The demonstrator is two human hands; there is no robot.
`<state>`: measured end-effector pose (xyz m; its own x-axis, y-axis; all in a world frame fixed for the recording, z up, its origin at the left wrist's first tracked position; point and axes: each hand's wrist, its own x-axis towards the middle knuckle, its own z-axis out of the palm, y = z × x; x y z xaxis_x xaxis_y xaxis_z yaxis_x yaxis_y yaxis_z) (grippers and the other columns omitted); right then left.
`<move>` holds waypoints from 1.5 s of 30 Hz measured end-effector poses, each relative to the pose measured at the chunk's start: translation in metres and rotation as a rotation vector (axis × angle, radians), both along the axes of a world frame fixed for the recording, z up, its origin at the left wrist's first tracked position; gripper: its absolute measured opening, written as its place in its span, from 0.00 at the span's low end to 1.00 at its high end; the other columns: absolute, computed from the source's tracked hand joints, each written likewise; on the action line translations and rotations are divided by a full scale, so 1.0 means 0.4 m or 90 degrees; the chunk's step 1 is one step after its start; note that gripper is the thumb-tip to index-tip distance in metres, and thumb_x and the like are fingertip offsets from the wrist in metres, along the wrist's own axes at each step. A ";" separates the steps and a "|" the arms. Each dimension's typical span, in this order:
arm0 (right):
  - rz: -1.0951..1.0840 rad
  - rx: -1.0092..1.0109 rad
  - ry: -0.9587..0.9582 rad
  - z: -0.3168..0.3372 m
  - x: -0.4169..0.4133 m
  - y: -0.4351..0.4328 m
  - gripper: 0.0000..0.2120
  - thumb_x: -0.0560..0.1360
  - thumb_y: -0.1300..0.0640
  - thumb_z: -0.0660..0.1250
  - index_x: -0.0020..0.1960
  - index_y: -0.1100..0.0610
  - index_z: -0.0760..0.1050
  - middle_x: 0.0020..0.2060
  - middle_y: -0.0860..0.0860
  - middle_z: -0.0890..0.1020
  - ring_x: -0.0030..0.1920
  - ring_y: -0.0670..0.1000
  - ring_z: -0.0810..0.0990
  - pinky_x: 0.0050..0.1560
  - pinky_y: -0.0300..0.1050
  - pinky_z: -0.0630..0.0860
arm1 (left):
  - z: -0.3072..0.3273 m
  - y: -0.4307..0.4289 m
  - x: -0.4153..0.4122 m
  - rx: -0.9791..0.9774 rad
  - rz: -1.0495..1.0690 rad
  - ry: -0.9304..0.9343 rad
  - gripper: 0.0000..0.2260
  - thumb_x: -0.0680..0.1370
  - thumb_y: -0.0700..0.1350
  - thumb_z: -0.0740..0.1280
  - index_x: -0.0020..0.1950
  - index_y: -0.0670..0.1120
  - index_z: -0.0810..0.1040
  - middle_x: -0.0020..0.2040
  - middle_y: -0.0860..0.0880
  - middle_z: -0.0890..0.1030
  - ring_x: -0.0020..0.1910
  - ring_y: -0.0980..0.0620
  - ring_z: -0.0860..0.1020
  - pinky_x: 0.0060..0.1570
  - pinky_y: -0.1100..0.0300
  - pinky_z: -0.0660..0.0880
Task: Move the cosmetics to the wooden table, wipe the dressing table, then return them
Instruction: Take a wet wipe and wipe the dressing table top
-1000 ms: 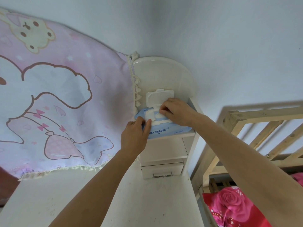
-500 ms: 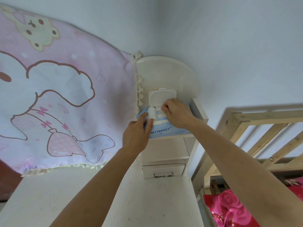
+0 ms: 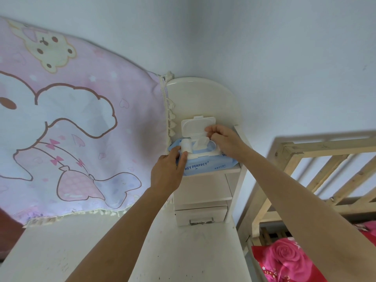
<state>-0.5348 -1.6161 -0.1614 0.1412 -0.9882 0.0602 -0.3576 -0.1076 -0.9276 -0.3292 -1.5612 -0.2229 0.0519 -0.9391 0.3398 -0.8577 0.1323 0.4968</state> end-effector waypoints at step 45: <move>-0.190 -0.247 -0.404 0.297 -0.034 0.070 0.08 0.80 0.51 0.66 0.48 0.54 0.80 0.42 0.56 0.79 0.43 0.53 0.74 0.44 0.49 0.72 | -0.003 0.002 0.010 0.010 -0.008 0.009 0.17 0.81 0.61 0.54 0.56 0.49 0.72 0.46 0.49 0.80 0.40 0.51 0.76 0.34 0.61 0.72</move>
